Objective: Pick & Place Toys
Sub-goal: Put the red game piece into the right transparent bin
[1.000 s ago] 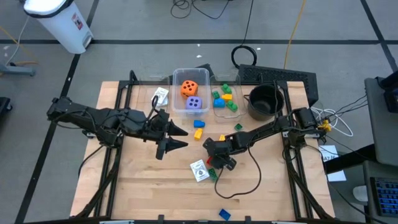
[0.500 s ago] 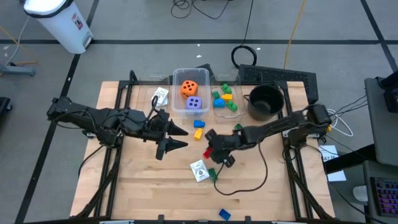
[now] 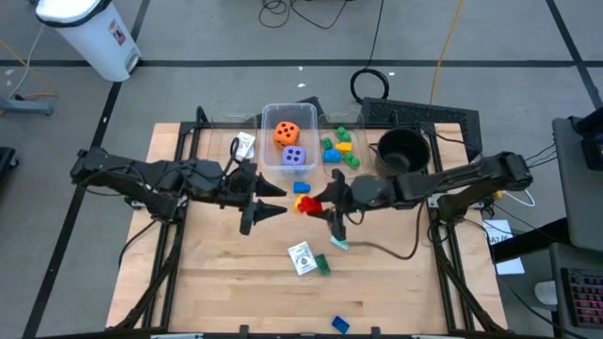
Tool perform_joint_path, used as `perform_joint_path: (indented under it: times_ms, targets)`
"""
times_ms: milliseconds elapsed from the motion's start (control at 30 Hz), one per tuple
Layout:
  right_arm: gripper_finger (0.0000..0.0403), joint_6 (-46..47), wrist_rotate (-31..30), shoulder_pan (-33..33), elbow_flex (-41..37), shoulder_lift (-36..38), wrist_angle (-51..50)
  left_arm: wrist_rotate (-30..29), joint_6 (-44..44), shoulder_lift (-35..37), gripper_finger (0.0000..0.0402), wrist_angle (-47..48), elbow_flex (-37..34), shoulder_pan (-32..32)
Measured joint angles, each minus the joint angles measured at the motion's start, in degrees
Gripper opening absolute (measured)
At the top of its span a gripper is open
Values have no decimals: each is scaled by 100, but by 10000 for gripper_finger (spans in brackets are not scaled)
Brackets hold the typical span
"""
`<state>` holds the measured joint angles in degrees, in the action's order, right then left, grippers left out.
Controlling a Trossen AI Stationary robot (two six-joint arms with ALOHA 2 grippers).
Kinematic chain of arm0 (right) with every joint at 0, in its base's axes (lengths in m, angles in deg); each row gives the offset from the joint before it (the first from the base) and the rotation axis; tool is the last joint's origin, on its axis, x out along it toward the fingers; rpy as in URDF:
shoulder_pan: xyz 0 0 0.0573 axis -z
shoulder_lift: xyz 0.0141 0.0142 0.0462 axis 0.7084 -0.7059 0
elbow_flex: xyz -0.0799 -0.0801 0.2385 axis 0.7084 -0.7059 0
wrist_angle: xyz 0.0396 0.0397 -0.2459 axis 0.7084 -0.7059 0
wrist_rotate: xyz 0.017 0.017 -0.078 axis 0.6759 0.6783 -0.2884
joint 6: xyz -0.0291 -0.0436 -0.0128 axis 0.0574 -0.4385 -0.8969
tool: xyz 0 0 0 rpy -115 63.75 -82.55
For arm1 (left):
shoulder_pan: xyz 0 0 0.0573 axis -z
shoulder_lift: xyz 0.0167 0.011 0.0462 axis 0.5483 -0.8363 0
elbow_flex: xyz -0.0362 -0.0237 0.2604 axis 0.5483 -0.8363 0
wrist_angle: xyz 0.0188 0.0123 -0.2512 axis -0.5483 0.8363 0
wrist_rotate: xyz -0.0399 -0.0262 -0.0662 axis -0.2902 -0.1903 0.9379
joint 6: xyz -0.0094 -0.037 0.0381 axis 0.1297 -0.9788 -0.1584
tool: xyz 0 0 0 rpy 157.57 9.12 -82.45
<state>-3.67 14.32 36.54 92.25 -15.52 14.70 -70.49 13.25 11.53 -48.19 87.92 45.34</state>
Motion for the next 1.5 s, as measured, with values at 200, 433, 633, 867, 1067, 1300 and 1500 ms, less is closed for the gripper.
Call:
perform_joint_path:
  times_ms: [200, 433, 633, 867, 1067, 1300, 1500]
  targets:
    - [140, 1148, 218, -26, -2, 40, 843, -1, 433, 9, 250, -418, 0, -230]
    - [144, 2235, 1606, 153, -2, 40, 1636, 334, 1145, 54, 250, -865, 2, -312]
    - [140, 3278, 3219, 545, -2, 40, 2104, 667, 1426, -184, 250, -591, 495, -287]
    - [140, 3972, 4237, 1002, -6, 35, 2500, 678, 2065, -1054, 250, 732, 1748, -246]
    - [143, 4371, 4699, 1205, -6, 33, 2684, 910, 2434, -1488, 250, 894, 2230, -350]
    - [140, 4442, 4846, 1200, -6, 33, 2719, 1435, 2367, -1510, 250, 898, 2264, -598]
    - [140, 4457, 4973, 1200, -6, 33, 2774, 1681, 2374, -1594, 250, 836, 2264, -640]
